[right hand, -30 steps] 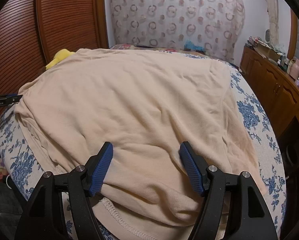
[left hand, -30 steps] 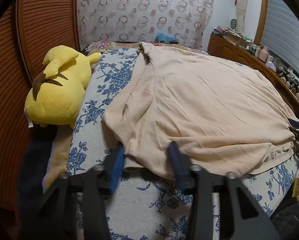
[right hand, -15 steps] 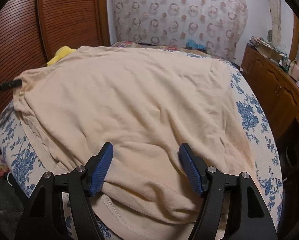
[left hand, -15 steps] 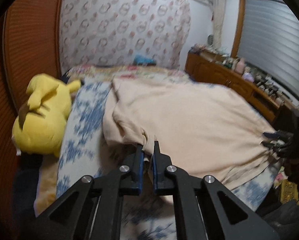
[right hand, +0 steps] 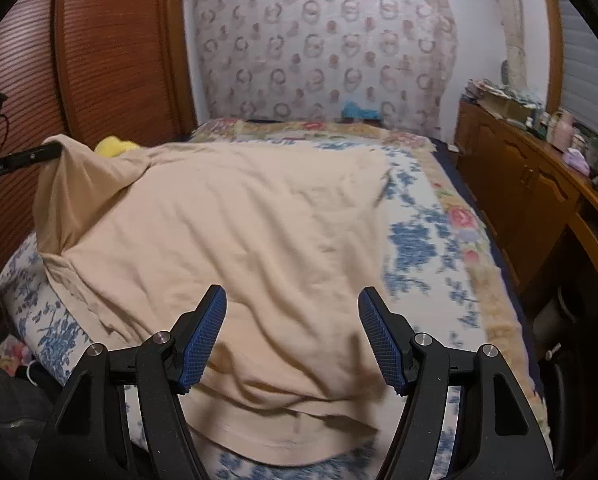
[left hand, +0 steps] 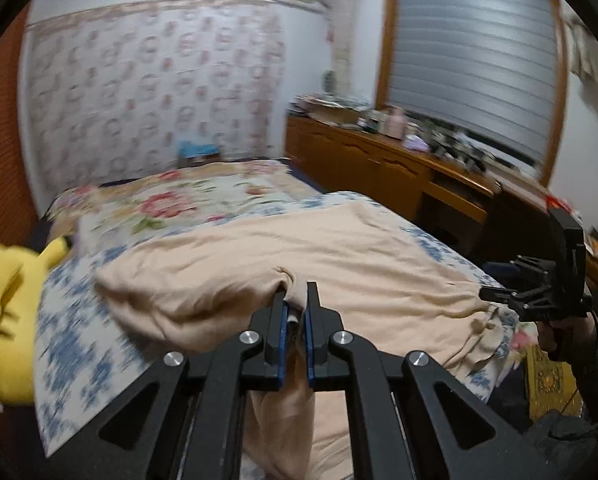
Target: Fold small clothes
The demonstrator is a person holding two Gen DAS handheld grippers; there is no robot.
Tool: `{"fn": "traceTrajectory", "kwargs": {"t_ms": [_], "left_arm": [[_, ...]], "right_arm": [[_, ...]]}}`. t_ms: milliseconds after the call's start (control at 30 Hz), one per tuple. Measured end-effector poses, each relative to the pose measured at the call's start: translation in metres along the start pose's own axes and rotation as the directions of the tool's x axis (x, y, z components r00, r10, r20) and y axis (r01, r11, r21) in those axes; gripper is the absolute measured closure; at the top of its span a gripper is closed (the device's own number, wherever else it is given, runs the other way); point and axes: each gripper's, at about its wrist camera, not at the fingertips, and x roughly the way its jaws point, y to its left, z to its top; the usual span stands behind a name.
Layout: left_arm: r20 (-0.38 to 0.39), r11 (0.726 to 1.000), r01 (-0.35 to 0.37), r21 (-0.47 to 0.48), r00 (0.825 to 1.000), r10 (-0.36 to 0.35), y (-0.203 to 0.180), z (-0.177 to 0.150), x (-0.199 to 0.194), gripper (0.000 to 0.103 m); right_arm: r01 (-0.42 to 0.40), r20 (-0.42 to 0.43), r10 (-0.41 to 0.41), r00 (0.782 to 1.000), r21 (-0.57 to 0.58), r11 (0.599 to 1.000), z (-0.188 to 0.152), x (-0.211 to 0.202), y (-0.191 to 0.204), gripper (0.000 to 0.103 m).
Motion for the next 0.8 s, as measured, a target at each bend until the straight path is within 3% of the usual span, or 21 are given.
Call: {"fn": "traceTrajectory", "kwargs": {"t_ms": [333,567,633,800], "left_arm": [[-0.041,0.985,0.136,0.110,0.990,-0.132,-0.069,0.045,0.042,0.099],[-0.093,0.949,0.253,0.187,0.966,-0.239,-0.129,0.063,0.050,0.098],[-0.127,0.948,0.244,0.202,0.967,-0.222,-0.136,0.062,0.054,0.094],[-0.145,0.947,0.248,0.204,0.964,-0.221,-0.130,0.051,0.052,0.062]], "right_arm": [[0.044,0.020,-0.045,0.999,0.042,0.998,-0.005,-0.022,-0.024,0.033],[0.065,0.041,-0.067,0.997,0.054,0.996,-0.004,-0.036,-0.033,0.034],[0.062,0.041,-0.064,0.997,0.062,0.996,-0.003,-0.036,-0.035,0.034],[0.068,0.029,-0.070,0.997,0.061,0.996,-0.005,-0.033,-0.038,0.034]]}}
